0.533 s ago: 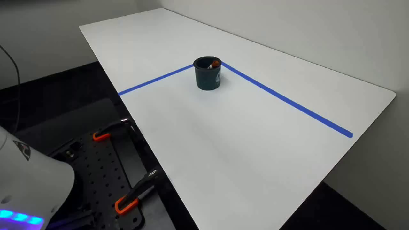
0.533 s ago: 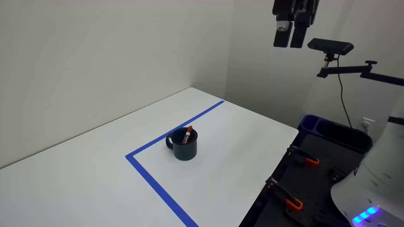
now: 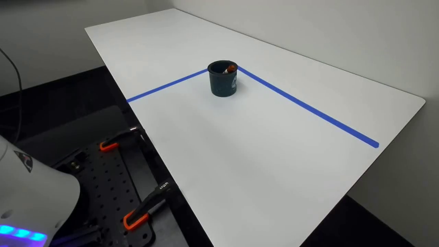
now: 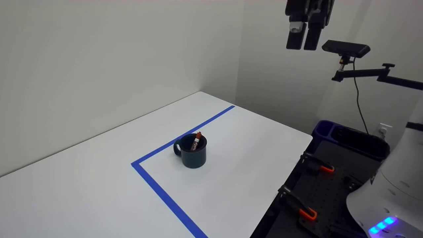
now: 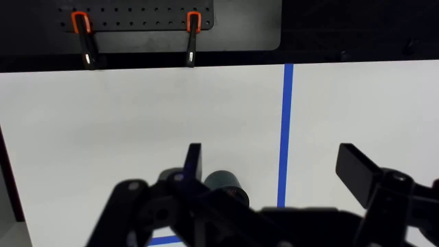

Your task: Remove the marker from the cup and put it on the table inside the blue border

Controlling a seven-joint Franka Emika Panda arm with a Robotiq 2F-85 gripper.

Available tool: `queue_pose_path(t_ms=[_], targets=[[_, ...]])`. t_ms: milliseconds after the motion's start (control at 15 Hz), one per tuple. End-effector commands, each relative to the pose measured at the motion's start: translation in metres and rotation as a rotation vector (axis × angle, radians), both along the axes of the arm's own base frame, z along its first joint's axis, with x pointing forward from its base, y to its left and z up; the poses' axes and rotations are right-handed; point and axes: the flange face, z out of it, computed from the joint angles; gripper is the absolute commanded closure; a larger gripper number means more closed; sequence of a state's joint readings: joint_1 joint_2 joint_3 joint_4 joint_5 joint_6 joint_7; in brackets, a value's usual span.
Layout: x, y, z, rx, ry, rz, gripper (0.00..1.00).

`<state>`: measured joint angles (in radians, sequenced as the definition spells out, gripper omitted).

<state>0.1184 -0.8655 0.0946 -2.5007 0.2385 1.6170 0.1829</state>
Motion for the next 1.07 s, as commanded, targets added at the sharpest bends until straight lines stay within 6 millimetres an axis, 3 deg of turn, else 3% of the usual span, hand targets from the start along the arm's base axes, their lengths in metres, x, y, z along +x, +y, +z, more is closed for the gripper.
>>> queue_pose_path(t_ms=[0, 267, 467, 800, 1000], targets=[[0.009, 0.000, -0.003, 0.004, 0.004, -0.025, 0.00], [0.055, 0.009, -0.012, 0.004, -0.016, -0.151, 0.00], [0.092, 0.028, -0.031, -0.010, -0.043, -0.335, 0.00], [0.134, 0.057, -0.072, -0.032, -0.047, -0.614, 0.00], [0.158, 0.057, -0.105, -0.028, -0.036, -0.778, 0.00]])
